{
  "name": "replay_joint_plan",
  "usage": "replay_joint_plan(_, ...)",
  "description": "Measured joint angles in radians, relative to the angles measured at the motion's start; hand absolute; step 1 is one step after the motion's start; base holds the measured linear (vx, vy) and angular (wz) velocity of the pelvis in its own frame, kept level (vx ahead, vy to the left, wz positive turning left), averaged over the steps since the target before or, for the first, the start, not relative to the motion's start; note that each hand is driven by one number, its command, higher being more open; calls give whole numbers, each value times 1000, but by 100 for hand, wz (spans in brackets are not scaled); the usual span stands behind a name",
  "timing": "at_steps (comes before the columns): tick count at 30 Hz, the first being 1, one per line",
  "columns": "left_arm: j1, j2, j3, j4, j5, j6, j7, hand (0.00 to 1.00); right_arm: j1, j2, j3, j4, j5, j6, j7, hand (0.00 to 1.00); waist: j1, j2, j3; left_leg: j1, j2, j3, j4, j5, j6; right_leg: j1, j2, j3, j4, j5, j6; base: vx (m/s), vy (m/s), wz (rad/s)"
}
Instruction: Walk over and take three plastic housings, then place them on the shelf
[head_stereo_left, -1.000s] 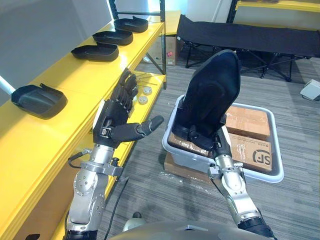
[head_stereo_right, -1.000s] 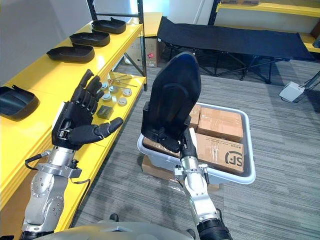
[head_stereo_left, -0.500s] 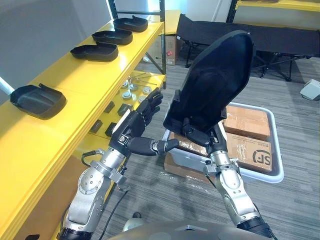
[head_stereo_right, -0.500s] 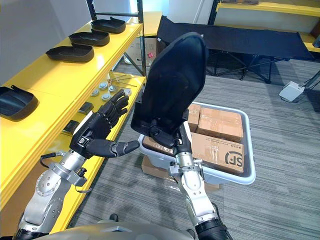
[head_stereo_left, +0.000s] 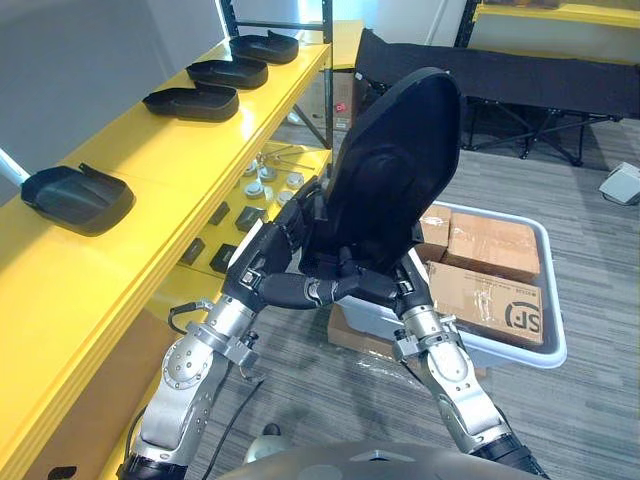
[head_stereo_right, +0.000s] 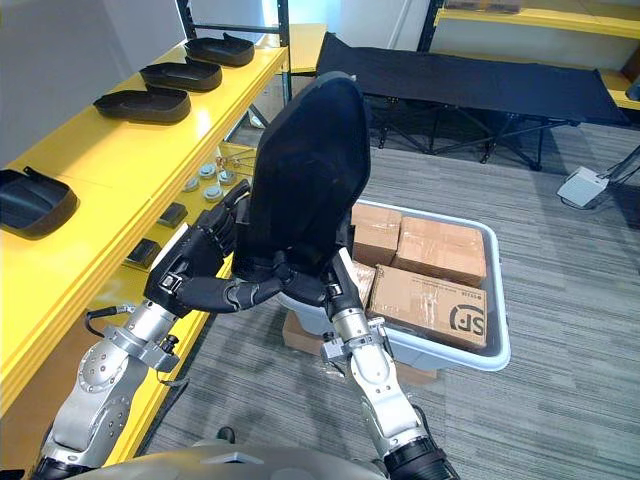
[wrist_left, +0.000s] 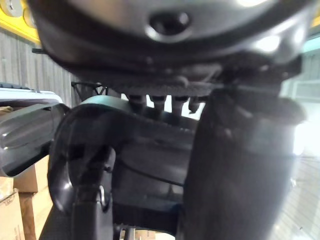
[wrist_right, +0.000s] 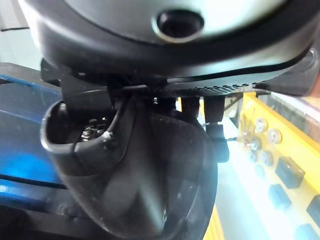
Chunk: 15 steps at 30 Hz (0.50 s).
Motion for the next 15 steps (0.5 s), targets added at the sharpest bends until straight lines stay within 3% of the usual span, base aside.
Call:
replay_joint_plan(11, -2, -4, 2, 0, -10, 4, 16, 100, -5, 0, 37, 0, 2, 1, 0, 0, 0, -14, -8, 0, 0, 0, 1, 0, 0, 0, 0, 0, 0, 0, 0, 0, 0, 0)
replay_joint_plan(12, -4, -4, 3, 0, -10, 4, 16, 0, -9, 0, 42, 0, 2, 2, 0, 0, 0, -14, -8, -1, 0, 0, 1, 0, 0, 0, 0, 0, 0, 0, 0, 0, 0, 0)
replay_joint_plan(15, -8, -4, 10, 0, -10, 4, 16, 0, -20, -2, 56, 0, 3, 2, 1, 0, 0, -14, -9, -1, 0, 0, 2, 0, 0, 0, 0, 0, 0, 0, 0, 0, 0, 0)
